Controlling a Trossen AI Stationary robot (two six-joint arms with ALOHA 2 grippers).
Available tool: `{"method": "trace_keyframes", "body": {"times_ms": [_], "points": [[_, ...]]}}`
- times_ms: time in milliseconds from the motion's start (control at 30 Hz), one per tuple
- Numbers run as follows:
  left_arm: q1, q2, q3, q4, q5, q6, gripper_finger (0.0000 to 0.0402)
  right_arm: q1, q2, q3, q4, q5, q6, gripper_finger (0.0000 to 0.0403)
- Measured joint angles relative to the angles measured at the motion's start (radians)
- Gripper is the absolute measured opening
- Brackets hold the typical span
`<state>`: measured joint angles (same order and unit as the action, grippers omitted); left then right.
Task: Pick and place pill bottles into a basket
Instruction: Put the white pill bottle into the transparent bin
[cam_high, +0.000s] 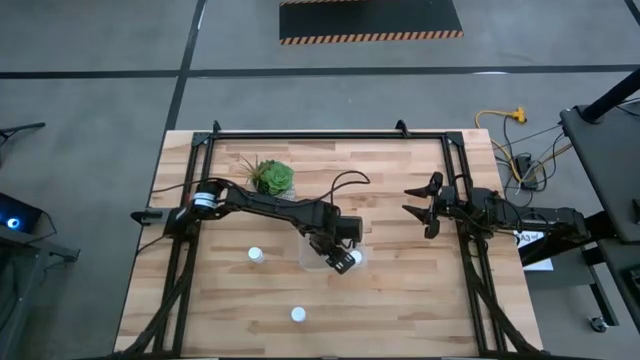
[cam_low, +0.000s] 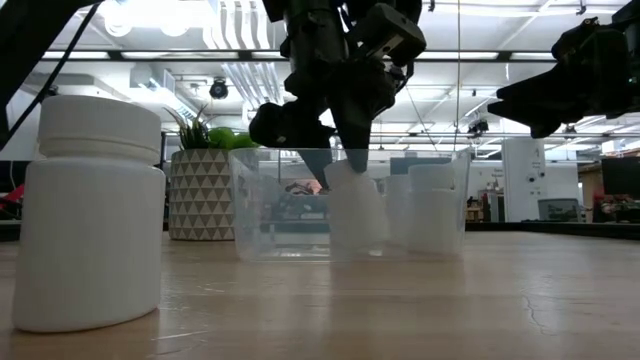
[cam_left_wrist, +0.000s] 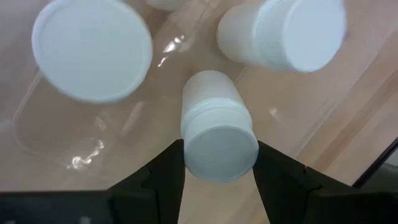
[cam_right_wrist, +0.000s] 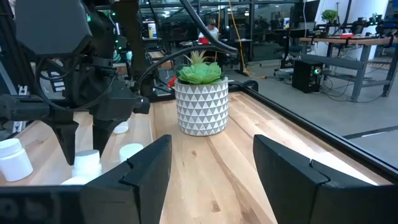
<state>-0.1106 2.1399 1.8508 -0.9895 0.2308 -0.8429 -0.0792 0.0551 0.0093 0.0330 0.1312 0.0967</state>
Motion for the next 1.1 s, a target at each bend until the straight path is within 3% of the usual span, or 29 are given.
{"method": "trace_keyframes", "body": {"times_ms": [1100], "points": [[-0.001, 0.0, -0.008, 0.049, 0.001, -0.034, 0.016, 0.0, 0.0, 0.0, 0.0, 0.0, 0.0, 0.0215]]}}
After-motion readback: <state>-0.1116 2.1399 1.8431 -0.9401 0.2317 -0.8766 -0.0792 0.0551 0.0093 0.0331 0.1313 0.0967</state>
